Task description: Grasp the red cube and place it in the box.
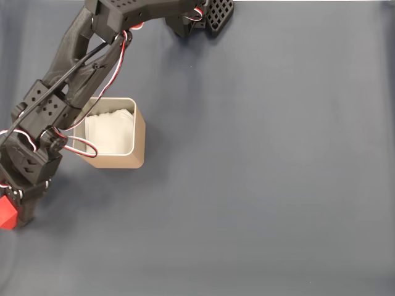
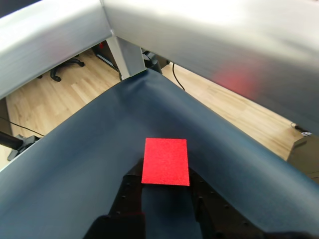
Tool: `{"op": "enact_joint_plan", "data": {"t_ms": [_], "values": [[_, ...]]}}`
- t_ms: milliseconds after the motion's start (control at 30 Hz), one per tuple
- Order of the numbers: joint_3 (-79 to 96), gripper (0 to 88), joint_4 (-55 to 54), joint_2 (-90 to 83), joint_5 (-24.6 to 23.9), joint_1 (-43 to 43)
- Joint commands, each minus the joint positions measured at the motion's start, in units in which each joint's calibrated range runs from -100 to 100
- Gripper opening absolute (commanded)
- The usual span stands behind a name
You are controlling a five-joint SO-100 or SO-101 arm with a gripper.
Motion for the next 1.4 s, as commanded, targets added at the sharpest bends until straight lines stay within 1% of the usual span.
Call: {"op": "enact_joint_plan", "data": {"t_ms": [0, 433, 500, 533, 967, 1233, 1367], "values": [[1.43, 13.8, -0.86, -7.32, -0.05, -0.94], [22.67, 10.8, -0.04, -25.58, -0.44, -2.64], [24.67, 10.6, 1.36, -28.52, -0.54, -2.93], [28.5, 10.2, 4.23, -34.58, -0.93, -3.64], [28.68, 6.1, 17.36, -47.04, -0.78, -5.7], [29.41, 4.4, 21.87, -53.79, -0.05, -6.33], [32.6, 4.1, 22.53, -57.86, 0.98, -6.41]]}}
